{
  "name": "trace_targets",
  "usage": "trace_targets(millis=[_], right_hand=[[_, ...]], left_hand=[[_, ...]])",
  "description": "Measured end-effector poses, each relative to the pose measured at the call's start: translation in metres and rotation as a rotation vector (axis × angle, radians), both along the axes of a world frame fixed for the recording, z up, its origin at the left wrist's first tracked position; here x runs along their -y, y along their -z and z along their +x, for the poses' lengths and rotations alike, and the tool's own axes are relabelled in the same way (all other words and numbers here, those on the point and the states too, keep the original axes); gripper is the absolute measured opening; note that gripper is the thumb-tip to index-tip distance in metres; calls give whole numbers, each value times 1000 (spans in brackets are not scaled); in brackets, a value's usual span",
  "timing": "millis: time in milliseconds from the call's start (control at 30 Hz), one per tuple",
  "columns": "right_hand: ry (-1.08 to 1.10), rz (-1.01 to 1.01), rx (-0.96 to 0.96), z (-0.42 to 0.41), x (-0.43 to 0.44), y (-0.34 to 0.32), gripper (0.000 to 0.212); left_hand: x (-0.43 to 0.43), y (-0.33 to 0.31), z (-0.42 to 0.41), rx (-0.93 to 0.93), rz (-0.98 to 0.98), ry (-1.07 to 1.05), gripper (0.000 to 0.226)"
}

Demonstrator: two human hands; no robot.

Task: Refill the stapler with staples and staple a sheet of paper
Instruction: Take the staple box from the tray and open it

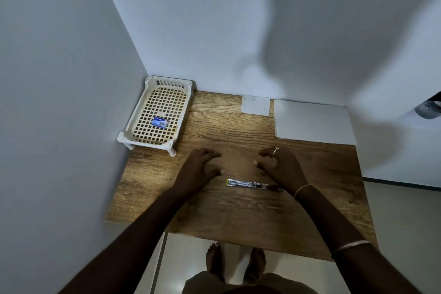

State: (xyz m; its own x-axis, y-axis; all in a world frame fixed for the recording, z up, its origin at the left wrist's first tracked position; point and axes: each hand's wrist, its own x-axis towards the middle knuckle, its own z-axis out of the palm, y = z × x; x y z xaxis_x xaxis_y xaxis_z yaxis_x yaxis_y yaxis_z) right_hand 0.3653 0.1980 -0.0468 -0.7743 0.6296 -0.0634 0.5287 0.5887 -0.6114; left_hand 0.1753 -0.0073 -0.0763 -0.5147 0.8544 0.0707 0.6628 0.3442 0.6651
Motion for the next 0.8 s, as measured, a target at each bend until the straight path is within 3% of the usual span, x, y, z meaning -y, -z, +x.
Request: trace_targets(millis=[200,400,600,800], right_hand=[[-55,20,-168,-102,17,-32,29],[-98,-5,-121,-193,59,-33,25],[-146,-2,-39,-249,95,-11,29],[-140,133,-38,-282,111,18,32]], left_hand=[[10,-48,-65,-31,154,-350,27],[25,-60,-122,46,80,-628,38],[34,-53,-151,65,-44,-683,43],[31,-39,-164,102,-128,-641,38]])
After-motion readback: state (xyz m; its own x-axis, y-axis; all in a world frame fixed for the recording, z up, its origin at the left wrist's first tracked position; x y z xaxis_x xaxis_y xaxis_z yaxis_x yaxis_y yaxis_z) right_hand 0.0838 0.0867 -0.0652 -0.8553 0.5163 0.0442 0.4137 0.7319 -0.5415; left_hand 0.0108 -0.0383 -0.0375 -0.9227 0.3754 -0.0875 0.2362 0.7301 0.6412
